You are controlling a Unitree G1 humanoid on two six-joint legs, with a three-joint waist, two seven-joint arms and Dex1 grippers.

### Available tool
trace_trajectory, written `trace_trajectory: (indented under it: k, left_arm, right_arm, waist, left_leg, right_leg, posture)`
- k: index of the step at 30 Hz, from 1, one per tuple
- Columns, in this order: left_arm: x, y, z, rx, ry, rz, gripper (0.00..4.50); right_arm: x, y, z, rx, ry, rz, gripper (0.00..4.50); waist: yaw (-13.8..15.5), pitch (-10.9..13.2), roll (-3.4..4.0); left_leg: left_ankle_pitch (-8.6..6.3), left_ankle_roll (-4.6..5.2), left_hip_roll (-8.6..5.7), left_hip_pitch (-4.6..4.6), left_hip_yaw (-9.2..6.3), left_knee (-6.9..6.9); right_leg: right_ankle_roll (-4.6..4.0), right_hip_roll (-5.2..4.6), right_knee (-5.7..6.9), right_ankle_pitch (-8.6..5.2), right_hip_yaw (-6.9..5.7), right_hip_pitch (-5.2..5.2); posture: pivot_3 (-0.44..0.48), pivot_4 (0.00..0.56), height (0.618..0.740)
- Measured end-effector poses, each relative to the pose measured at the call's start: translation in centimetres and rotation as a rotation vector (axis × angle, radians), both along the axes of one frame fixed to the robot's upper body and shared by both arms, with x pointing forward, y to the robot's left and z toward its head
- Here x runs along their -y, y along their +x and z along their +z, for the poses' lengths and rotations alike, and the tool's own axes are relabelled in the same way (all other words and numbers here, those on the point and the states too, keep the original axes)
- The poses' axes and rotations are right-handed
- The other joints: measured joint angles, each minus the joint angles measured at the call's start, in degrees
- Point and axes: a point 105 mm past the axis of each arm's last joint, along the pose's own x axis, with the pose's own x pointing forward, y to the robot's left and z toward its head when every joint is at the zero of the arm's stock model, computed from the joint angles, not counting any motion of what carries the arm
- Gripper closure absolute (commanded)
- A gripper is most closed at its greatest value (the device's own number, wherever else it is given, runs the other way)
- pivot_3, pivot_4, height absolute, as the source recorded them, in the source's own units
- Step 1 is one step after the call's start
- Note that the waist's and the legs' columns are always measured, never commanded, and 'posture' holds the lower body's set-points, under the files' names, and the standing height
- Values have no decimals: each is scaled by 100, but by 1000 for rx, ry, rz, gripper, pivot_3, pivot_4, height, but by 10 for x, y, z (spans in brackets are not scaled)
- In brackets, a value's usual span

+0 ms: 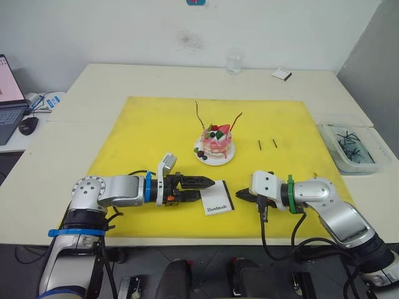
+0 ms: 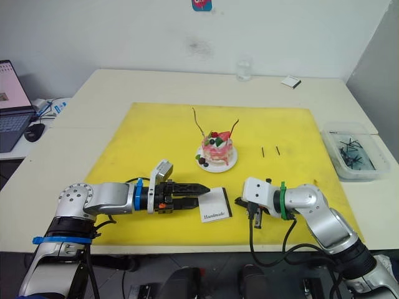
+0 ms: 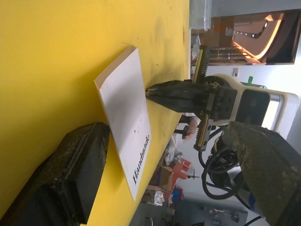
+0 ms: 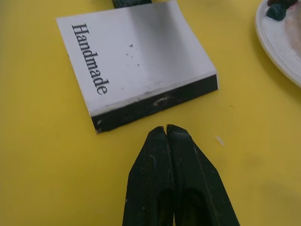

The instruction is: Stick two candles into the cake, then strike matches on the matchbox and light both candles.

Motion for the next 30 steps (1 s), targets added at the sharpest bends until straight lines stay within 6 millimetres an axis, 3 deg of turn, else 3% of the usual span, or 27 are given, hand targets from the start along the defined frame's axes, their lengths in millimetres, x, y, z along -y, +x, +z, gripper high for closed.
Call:
trace_trajectory:
  k: [10,30]
  left_arm:
    - [2,-2,-1,7,12,-10,0]
    - [4,-4,-4,28,62,10,0]
  right_arm:
    - [-31,2,-2,5,49,29,4458]
    - [-39,8,-6,-19,70,18,4458]
  waist:
    - [-3,0,0]
    - [-5,-6,-4]
  left_leg:
    - [0,0,-2,0,0,-2]
    - [0,0,0,2,2,-1]
  right_leg:
    - [0,0,-2,0,-1,0]
    - [-2,-1,-2,-1,2,0]
  posture:
    - [0,150,740]
    - [0,150,740]
